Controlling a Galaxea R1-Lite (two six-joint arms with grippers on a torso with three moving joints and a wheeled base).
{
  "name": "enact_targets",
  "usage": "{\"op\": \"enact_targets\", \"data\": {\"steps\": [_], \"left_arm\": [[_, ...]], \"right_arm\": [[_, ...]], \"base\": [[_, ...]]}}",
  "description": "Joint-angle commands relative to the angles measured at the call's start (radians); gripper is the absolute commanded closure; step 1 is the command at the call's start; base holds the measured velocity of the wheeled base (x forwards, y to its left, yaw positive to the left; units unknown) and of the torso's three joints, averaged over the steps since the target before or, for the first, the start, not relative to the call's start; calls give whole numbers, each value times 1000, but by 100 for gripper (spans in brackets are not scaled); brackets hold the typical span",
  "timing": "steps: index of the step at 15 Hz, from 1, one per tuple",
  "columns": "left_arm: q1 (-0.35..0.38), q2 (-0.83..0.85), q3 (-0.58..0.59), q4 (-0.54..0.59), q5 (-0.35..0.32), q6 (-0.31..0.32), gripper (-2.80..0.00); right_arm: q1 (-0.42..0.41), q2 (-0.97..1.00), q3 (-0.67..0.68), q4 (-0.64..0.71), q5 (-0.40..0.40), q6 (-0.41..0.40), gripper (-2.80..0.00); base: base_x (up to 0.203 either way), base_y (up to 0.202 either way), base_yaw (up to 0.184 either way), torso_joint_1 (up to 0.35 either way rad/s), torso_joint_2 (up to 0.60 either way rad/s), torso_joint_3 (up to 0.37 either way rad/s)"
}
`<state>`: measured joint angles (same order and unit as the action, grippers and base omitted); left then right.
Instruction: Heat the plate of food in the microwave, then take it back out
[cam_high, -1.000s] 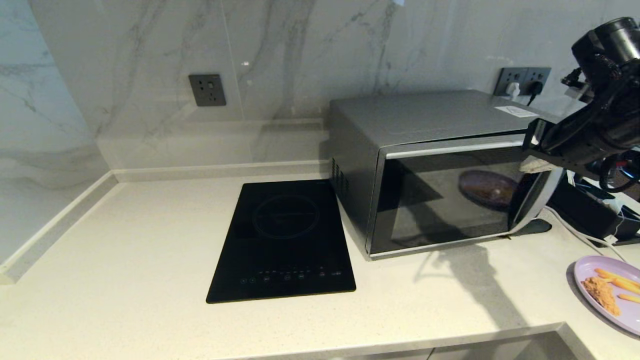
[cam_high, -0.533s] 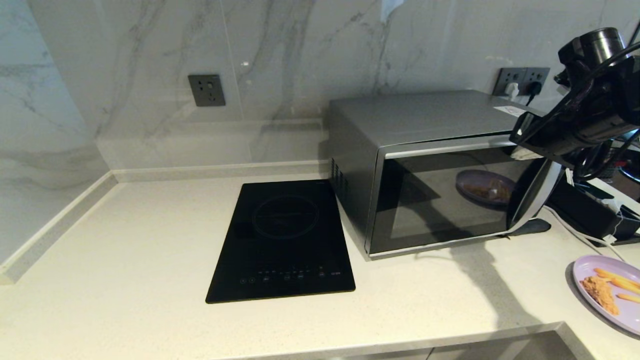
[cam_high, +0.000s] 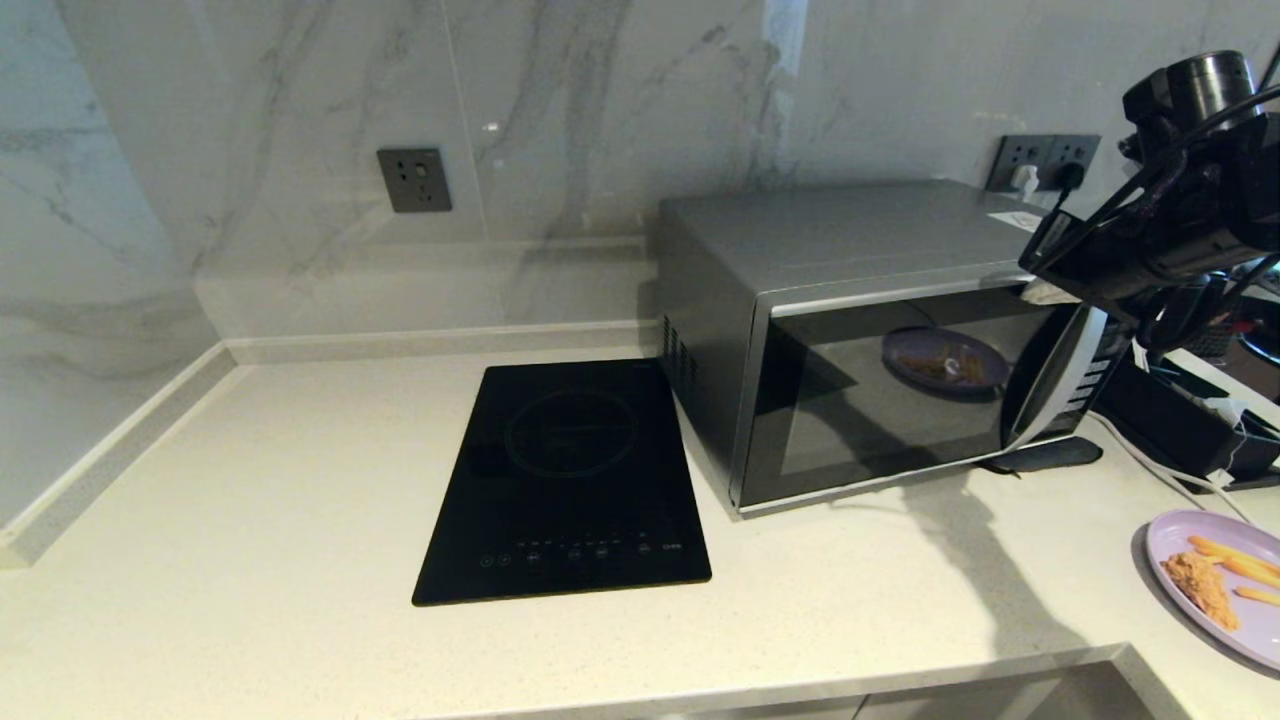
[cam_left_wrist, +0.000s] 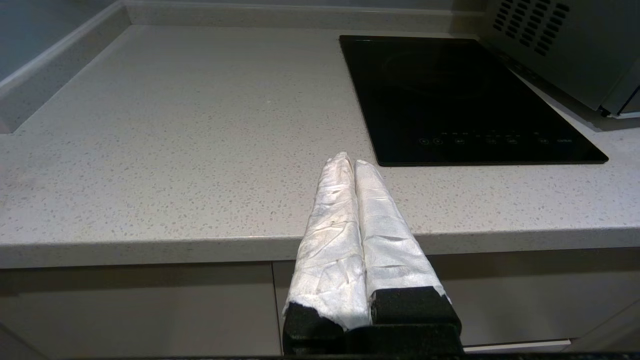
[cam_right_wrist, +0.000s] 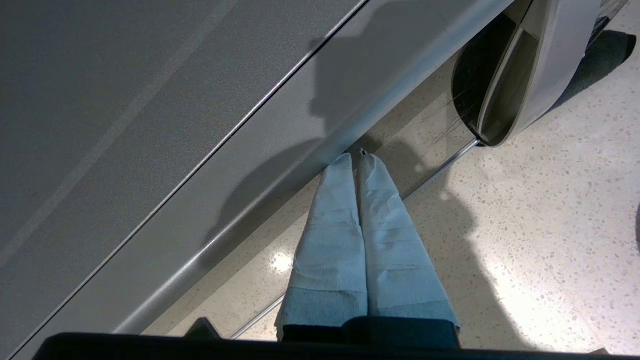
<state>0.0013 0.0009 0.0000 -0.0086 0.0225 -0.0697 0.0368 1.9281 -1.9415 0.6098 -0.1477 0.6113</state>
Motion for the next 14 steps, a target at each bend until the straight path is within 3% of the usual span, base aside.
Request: {"op": "enact_targets", "data": {"steps": [1, 6, 14], "left_arm": [[0, 1, 0, -1, 1, -2, 0], [0, 1, 0, -1, 1, -1, 0], [0, 1, 0, -1, 1, -1, 0]], "right_arm": [[1, -11, 7, 5, -1, 5, 0], [-4, -142, 136, 7, -4, -9, 0], [-60, -516, 475, 24, 23, -57, 0]], "base": [[0, 0, 0, 0, 0, 0], [0, 0, 0, 0, 0, 0], [0, 0, 0, 0, 0, 0]]}}
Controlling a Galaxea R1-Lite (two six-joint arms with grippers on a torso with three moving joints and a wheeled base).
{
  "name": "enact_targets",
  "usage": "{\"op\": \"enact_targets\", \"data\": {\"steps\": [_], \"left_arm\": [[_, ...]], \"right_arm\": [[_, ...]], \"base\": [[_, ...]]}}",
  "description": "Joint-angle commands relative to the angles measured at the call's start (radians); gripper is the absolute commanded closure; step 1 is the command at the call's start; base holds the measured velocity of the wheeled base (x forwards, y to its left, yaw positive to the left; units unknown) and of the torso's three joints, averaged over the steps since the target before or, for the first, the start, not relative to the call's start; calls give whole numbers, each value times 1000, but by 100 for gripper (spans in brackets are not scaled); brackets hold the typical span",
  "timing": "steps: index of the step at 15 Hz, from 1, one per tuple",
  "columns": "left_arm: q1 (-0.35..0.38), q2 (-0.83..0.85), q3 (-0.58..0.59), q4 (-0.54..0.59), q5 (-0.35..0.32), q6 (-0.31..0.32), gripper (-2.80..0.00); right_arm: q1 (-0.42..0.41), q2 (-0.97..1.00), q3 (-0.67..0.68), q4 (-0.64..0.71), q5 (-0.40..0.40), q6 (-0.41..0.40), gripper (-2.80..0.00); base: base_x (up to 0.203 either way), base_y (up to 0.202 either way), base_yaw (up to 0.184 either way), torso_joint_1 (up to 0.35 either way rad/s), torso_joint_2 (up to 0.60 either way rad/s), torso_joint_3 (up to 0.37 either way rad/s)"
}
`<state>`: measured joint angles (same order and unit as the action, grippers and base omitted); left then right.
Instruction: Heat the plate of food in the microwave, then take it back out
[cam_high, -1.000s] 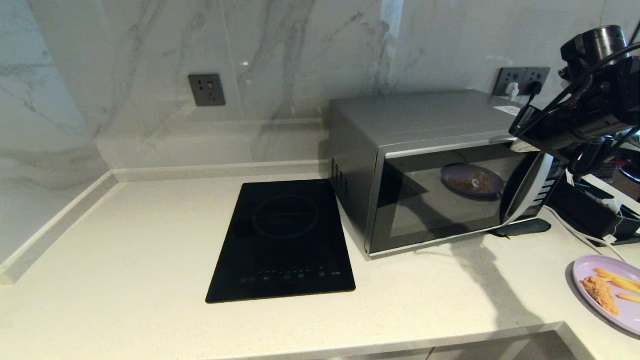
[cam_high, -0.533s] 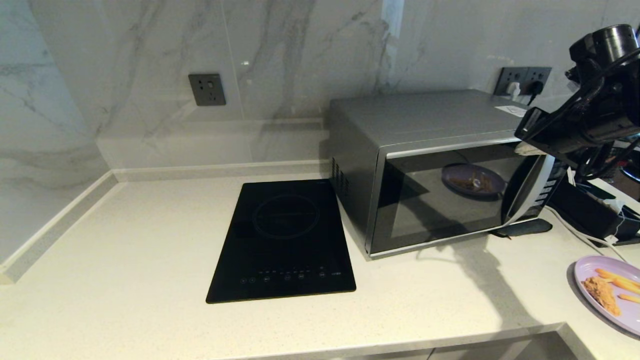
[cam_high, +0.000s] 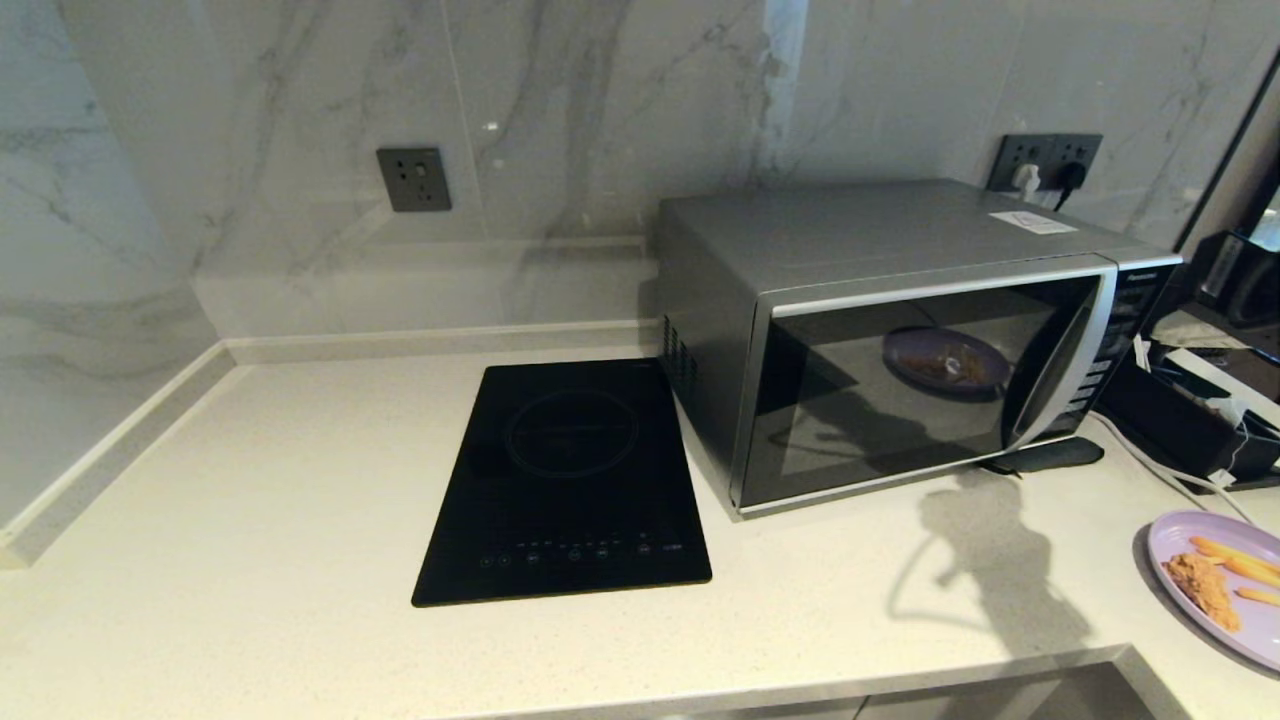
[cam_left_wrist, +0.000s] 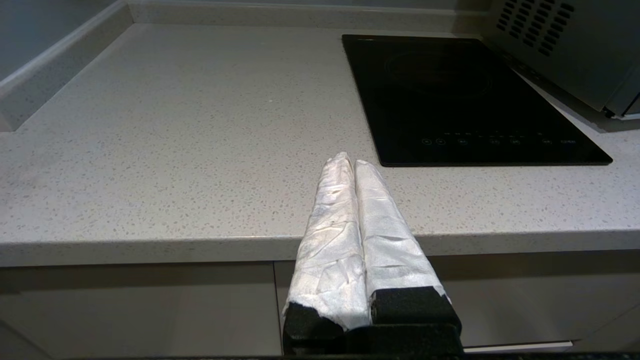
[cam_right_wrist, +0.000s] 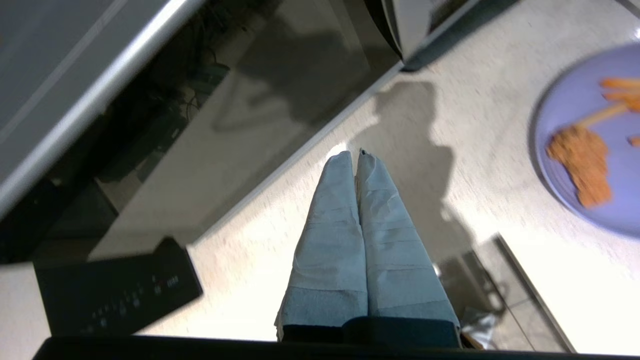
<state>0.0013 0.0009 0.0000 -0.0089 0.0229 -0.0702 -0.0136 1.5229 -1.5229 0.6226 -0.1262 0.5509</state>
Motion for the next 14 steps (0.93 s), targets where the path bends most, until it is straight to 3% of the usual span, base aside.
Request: {"op": "enact_targets", "data": {"steps": [1, 4, 8, 11, 14], "left_arm": [[0, 1, 0, 0, 0, -2, 0], [0, 1, 0, 0, 0, -1, 0], [0, 1, 0, 0, 0, 0, 0], [0, 1, 0, 0, 0, 0, 0], [0, 1, 0, 0, 0, -1, 0]], "right_arm": [[-17, -153, 84, 23, 3, 2, 0], [-96, -251, 216, 36, 45, -6, 0], [-335, -207, 232, 33, 348, -26, 0], [-450, -178, 241, 34, 558, -29, 0], [-490, -280, 356, 39, 649, -31, 0]], "base": [[0, 0, 0, 0, 0, 0], [0, 0, 0, 0, 0, 0], [0, 0, 0, 0, 0, 0], [0, 0, 0, 0, 0, 0], [0, 0, 0, 0, 0, 0]]}}
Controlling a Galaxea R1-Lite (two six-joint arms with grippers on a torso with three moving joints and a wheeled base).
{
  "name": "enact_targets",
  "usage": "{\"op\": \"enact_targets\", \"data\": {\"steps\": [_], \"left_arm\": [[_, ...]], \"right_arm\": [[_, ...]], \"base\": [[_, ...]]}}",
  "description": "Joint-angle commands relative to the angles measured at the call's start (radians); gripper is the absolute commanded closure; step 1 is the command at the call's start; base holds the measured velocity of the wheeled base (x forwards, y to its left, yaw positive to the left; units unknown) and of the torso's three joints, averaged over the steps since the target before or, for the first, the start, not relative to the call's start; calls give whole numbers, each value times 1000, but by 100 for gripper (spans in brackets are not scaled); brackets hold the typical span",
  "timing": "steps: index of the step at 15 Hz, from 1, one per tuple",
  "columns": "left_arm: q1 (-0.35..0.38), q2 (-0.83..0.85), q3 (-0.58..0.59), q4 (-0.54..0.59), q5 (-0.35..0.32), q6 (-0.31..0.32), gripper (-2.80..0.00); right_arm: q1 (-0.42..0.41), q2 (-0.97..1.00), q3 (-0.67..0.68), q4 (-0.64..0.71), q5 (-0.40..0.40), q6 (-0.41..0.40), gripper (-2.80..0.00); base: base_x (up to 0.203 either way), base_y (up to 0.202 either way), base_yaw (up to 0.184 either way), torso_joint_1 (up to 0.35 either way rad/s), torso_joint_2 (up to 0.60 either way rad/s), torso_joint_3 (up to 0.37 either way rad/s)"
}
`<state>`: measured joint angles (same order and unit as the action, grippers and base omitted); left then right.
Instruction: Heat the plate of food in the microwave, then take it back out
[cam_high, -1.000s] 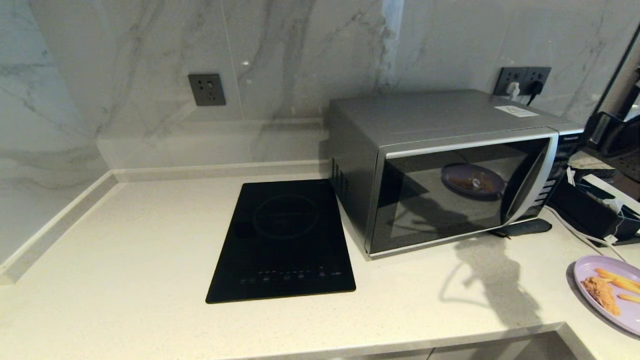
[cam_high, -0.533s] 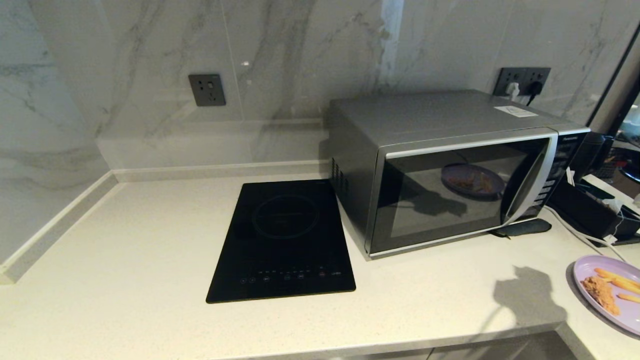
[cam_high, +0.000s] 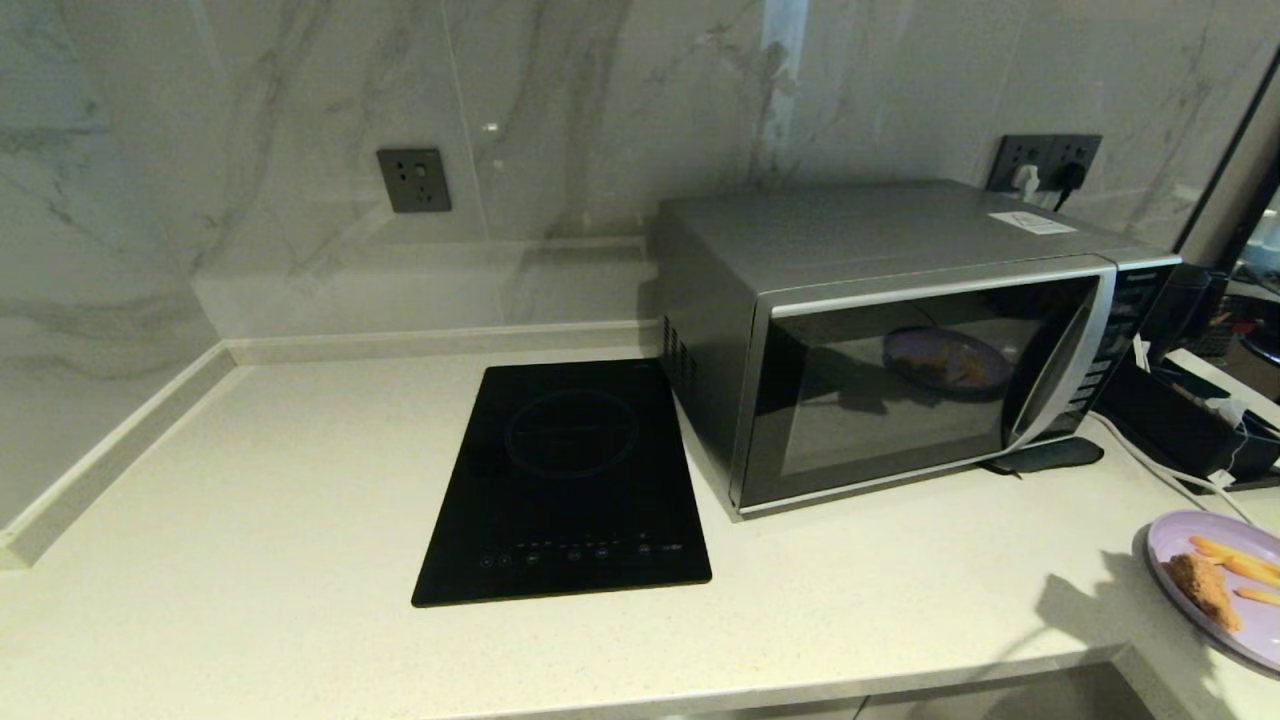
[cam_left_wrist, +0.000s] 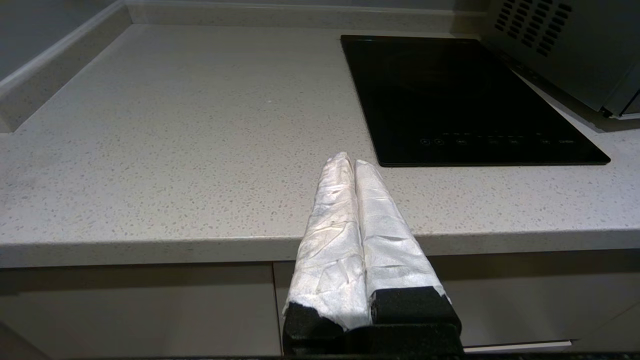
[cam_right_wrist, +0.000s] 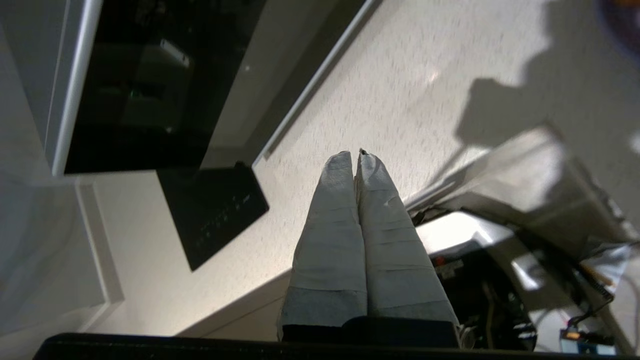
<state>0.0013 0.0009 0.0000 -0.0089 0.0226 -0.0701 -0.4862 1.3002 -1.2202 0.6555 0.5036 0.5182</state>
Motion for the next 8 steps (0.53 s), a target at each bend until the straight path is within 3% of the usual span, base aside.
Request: {"op": "enact_targets", "data": {"steps": [1, 5, 8], "left_arm": [[0, 1, 0, 0, 0, -1, 0], [0, 1, 0, 0, 0, -1, 0], [0, 1, 0, 0, 0, -1, 0]], "right_arm": [[-15, -112, 100, 15, 25, -6, 0], [96, -365, 165, 215, 25, -93, 0], [247, -599, 136, 347, -58, -111, 0]], "base": [[0, 0, 0, 0, 0, 0], [0, 0, 0, 0, 0, 0], [0, 0, 0, 0, 0, 0]]}}
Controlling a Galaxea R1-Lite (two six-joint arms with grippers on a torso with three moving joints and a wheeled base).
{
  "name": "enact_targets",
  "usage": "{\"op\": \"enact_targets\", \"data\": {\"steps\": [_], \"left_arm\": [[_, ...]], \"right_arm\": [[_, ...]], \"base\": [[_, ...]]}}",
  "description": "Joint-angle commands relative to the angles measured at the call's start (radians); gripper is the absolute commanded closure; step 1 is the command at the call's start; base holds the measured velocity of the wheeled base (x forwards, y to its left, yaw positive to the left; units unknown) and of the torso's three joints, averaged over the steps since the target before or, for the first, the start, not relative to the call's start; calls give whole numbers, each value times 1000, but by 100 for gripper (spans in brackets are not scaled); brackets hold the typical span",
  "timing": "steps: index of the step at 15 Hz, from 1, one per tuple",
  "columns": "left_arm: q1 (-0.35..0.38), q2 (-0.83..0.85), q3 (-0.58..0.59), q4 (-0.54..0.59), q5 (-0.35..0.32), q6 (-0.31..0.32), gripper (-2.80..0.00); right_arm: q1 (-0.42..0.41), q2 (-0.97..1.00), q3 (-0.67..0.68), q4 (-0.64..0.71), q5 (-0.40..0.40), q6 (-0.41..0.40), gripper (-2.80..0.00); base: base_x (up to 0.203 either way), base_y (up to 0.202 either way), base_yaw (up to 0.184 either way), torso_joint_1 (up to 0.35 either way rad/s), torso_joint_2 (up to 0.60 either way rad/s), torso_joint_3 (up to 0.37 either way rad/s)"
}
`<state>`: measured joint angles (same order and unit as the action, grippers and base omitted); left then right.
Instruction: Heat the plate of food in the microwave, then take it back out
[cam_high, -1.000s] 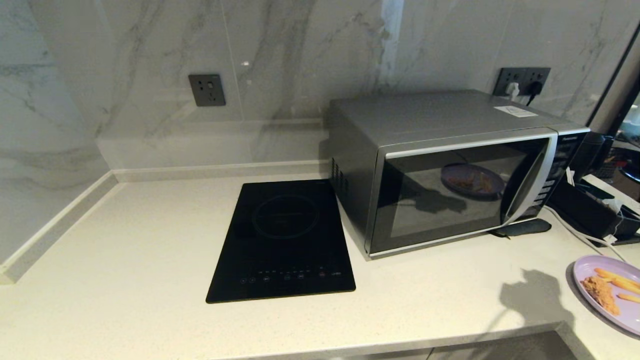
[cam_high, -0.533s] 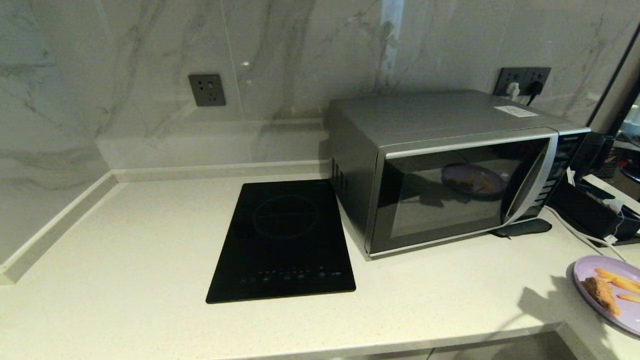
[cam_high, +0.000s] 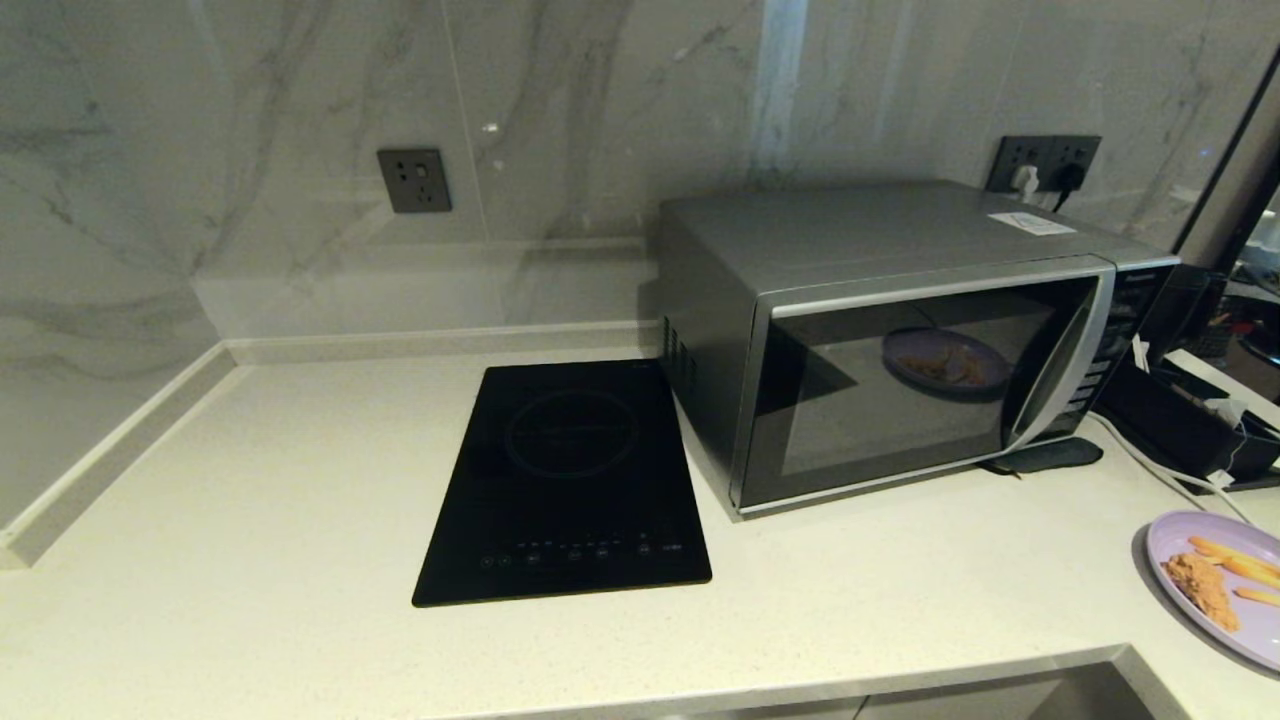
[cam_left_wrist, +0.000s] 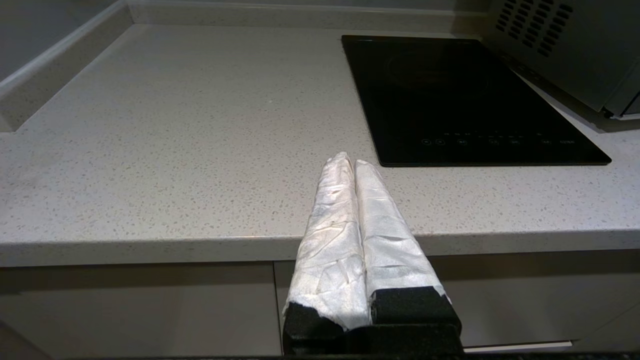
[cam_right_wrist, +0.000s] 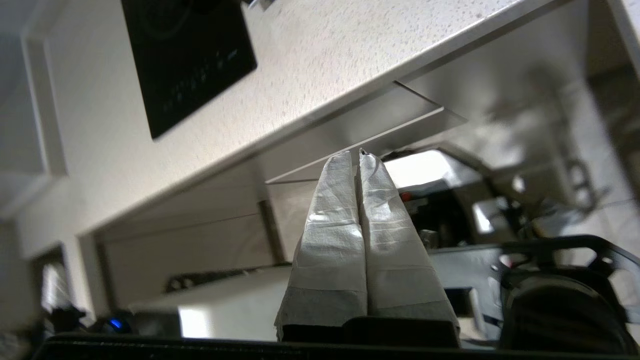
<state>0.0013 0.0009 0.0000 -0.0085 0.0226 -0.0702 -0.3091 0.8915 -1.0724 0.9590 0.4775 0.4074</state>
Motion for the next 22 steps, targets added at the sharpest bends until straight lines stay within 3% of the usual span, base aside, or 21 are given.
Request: {"op": "enact_targets", "data": {"steps": [1, 4, 9, 12, 15, 16, 18, 22], "left_arm": [[0, 1, 0, -1, 0, 0, 0], [0, 1, 0, -1, 0, 0, 0], [0, 1, 0, -1, 0, -2, 0], [0, 1, 0, -1, 0, 0, 0], [0, 1, 0, -1, 0, 0, 0], [0, 1, 0, -1, 0, -1, 0], [0, 1, 0, -1, 0, 0, 0], [0, 1, 0, -1, 0, 0, 0]], "right_arm": [[108, -269, -19, 63, -80, -5, 0], [199, -472, -21, 100, -227, -15, 0], [257, -620, -19, 204, -323, -68, 0], [292, -729, 10, 200, -347, -85, 0], [301, -883, 153, 170, -424, -133, 0], [302, -894, 208, 131, -486, -131, 0], [303, -892, 351, -56, -535, -126, 0], [303, -892, 816, -638, -632, -256, 0]], "base": [[0, 0, 0, 0, 0, 0], [0, 0, 0, 0, 0, 0], [0, 0, 0, 0, 0, 0], [0, 0, 0, 0, 0, 0], [0, 0, 0, 0, 0, 0], [0, 0, 0, 0, 0, 0], [0, 0, 0, 0, 0, 0], [0, 0, 0, 0, 0, 0]]}}
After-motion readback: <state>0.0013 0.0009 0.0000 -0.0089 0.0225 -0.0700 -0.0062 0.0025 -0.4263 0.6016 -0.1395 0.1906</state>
